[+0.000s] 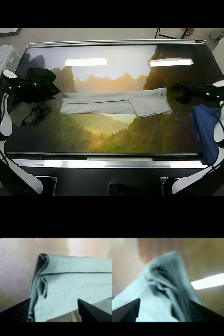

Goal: Fold the clothes and pants, and hang the long-sleeved shirts on hangers.

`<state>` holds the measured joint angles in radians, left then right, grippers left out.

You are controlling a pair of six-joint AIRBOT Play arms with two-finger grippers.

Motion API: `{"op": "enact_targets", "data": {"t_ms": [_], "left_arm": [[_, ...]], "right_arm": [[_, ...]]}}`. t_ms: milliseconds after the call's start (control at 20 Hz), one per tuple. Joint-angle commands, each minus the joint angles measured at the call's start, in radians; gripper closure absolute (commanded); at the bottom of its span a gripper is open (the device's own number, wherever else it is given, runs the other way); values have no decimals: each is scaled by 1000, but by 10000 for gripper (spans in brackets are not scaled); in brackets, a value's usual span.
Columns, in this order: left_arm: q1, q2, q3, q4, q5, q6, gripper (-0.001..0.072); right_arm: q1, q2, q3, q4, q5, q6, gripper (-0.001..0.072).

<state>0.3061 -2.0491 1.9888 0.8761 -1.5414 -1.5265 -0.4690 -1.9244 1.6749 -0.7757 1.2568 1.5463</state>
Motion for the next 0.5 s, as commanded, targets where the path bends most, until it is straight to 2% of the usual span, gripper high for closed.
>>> {"op": "enact_targets", "data": {"t_ms": [0,150,450], "left_arm": [[25,77,39,-2,-52,0,46],[3,150,39,-3,-52,-2,46],[-100,211,39,-6,-52,-4,46]], "right_arm": [[-96,-23,14,-91,136,23,-3],[-74,-86,14,-63,134,-49,-7],[11,-173,14,110,128,-150,-7]]}}
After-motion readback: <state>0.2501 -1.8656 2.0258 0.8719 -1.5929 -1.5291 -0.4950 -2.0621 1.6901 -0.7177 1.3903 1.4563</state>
